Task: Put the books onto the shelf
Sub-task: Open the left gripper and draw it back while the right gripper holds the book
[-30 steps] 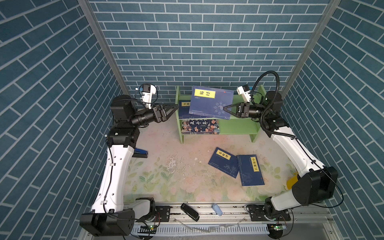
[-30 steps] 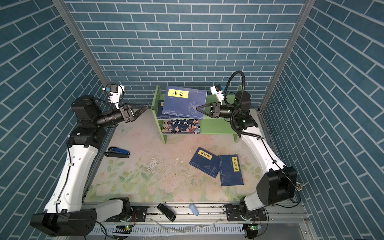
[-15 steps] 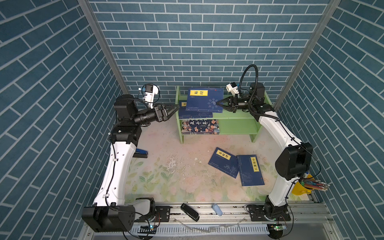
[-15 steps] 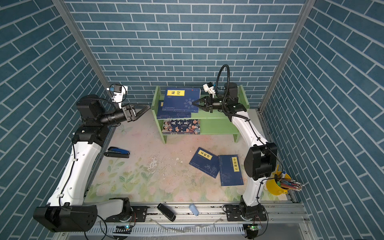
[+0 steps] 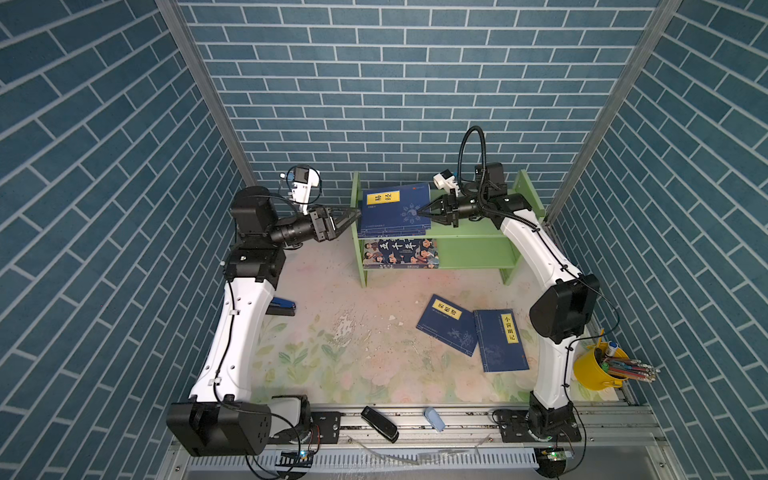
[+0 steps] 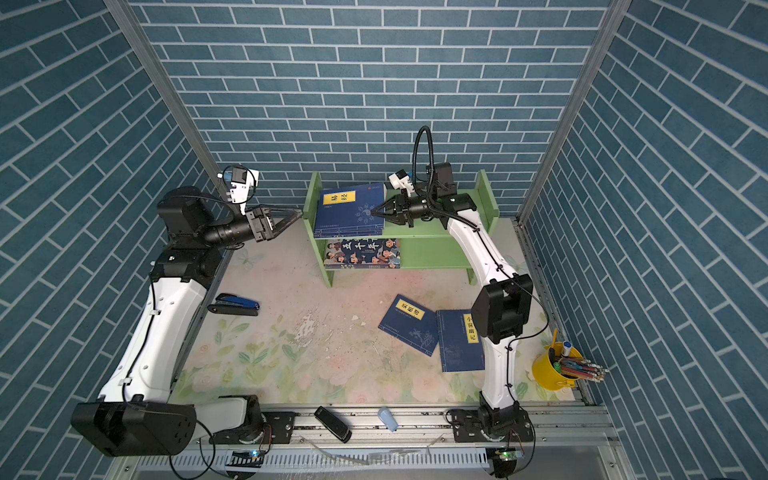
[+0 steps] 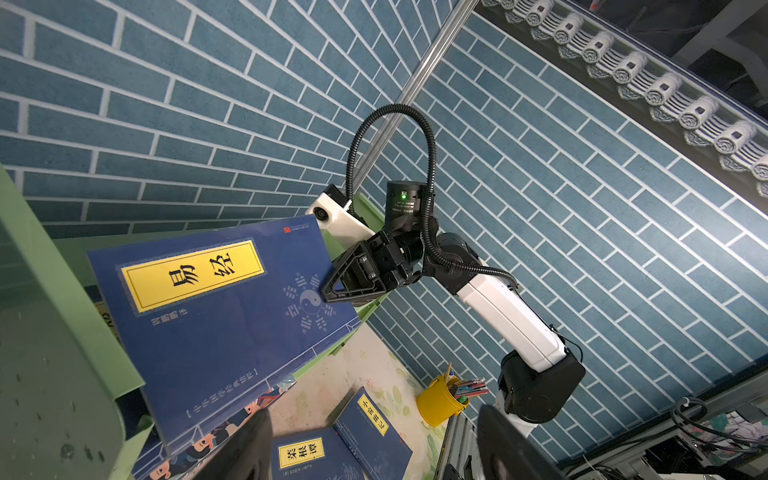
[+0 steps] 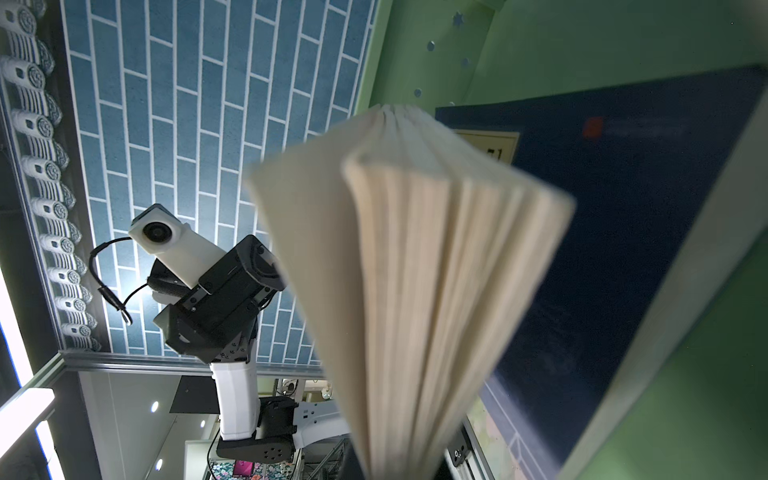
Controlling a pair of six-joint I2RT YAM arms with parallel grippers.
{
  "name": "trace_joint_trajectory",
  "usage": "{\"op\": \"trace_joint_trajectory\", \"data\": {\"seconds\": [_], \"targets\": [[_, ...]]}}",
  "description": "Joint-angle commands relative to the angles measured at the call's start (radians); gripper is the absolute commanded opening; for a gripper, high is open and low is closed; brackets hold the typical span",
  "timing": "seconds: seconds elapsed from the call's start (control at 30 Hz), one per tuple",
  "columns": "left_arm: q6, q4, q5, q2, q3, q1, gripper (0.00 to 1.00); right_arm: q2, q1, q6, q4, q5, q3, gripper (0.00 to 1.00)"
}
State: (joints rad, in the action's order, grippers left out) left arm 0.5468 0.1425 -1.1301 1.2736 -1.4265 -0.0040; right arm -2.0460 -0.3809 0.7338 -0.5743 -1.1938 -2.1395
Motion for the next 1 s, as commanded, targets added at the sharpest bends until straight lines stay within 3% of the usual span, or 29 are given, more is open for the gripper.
{"op": "trace_joint_trajectory", "data": {"seconds": [0.0,0.4,0.57,0.73,0.97], "targets": [[-0.002,-0.034,-0.030,0.007,0.001,0.002,0.79,-0.023,0.002,-0.066,-0.052,0.000,-0.061,0.00],[-0.001,-0.050,-0.037,0.013,0.008,0.002,0.79,-0.091,0.001,-0.085,-0.124,-0.010,-0.149,0.04],[0.001,-0.058,-0.036,0.017,0.012,0.002,0.79,-0.097,0.001,-0.107,-0.155,-0.001,-0.162,0.15],[0.019,-0.082,-0.035,0.015,0.025,0.002,0.79,-0.122,0.001,-0.184,-0.286,0.095,-0.226,0.32],[0.032,-0.098,-0.036,0.011,0.035,0.002,0.80,-0.140,0.001,-0.210,-0.325,0.183,-0.260,0.42]]}}
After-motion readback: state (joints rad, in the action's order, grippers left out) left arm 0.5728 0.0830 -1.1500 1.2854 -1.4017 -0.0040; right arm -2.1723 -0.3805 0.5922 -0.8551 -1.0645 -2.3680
